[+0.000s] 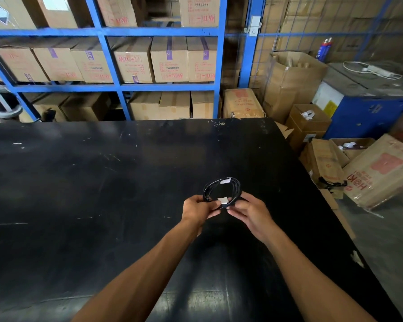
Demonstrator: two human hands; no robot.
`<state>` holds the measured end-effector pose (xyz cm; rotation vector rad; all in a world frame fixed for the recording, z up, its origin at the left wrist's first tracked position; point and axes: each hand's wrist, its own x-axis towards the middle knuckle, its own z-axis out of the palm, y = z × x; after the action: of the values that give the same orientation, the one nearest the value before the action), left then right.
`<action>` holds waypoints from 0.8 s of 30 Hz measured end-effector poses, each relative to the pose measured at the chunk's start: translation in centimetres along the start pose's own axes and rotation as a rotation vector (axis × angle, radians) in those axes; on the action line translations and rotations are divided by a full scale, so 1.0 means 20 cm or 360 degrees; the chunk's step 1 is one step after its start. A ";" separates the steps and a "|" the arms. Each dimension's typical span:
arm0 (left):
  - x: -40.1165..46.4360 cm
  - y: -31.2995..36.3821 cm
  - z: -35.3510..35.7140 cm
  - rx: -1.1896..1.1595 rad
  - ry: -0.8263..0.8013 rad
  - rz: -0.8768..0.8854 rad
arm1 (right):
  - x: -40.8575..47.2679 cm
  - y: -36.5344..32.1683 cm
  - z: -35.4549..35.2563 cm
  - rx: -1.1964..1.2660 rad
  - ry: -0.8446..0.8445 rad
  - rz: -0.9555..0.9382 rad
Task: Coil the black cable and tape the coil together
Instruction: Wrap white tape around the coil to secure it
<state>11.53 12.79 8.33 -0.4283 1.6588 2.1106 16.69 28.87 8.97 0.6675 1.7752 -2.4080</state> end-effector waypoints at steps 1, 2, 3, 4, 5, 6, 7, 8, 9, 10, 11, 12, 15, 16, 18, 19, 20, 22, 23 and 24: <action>0.00 -0.02 -0.01 0.0048 0.0013 0.0019 | 0.00 -0.02 -0.02 0.0098 -0.0050 0.0084; 0.00 -0.04 -0.01 0.0086 0.0007 0.0007 | 0.01 -0.03 -0.03 0.0079 -0.0069 0.0121; 0.00 -0.05 -0.01 0.0132 -0.0024 -0.0033 | 0.00 -0.02 -0.03 -0.0009 -0.0053 0.0122; -0.01 -0.07 -0.01 0.0214 -0.0080 -0.0085 | 0.00 -0.01 -0.02 -0.0136 0.0004 0.0102; -0.01 -0.08 -0.01 0.0342 -0.0139 -0.0125 | 0.01 0.01 -0.01 -0.0250 0.0090 0.0082; -0.01 -0.09 -0.01 0.0488 -0.0175 -0.0128 | 0.00 0.02 -0.01 -0.0327 0.0161 0.0073; -0.01 -0.10 -0.01 0.0632 -0.0167 -0.0080 | 0.00 0.04 -0.01 -0.0374 0.0192 0.0076; -0.01 -0.11 -0.01 0.0758 -0.0112 0.0022 | 0.00 0.05 -0.01 -0.0409 0.0182 0.0091; 0.00 -0.11 -0.01 0.0859 -0.0037 0.0179 | 0.00 0.07 -0.02 -0.0443 0.0153 0.0110; 0.01 -0.11 -0.02 0.0943 0.0021 0.0359 | 0.00 0.08 -0.02 -0.0483 0.0127 0.0120; 0.03 -0.11 -0.02 0.1005 0.0044 0.0492 | 0.00 0.09 -0.03 -0.0518 0.0104 0.0114; 0.04 -0.11 -0.03 0.1013 0.0030 0.0533 | 0.01 0.10 -0.03 -0.0552 0.0086 0.0098; 0.10 -0.11 -0.05 0.0686 -0.0126 0.0125 | 0.03 0.11 -0.06 -0.0678 0.0091 0.0039; 0.11 -0.10 -0.06 0.0569 -0.0186 -0.0069 | 0.04 0.10 -0.08 -0.0696 0.0115 0.0042; 0.15 -0.10 -0.07 0.0431 -0.0268 -0.0394 | 0.06 0.10 -0.14 -0.0685 0.0158 0.0080; 0.16 -0.11 -0.06 0.0381 -0.0274 -0.0491 | 0.07 0.10 -0.16 -0.0685 0.0186 0.0097; 0.18 -0.12 -0.06 0.0343 -0.0261 -0.0548 | 0.09 0.11 -0.19 -0.0697 0.0224 0.0109; 0.22 -0.17 -0.03 0.0359 -0.0180 -0.0551 | 0.12 0.12 -0.22 -0.0740 0.0314 0.0127; 0.24 -0.19 -0.01 0.0392 -0.0135 -0.0526 | 0.14 0.13 -0.24 -0.0772 0.0360 0.0135; 0.26 -0.22 0.01 0.0429 -0.0105 -0.0497 | 0.16 0.14 -0.25 -0.0820 0.0409 0.0138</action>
<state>9.29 14.50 2.20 -0.4894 1.6842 1.6351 16.12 33.10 4.05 0.9820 2.2788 -1.7509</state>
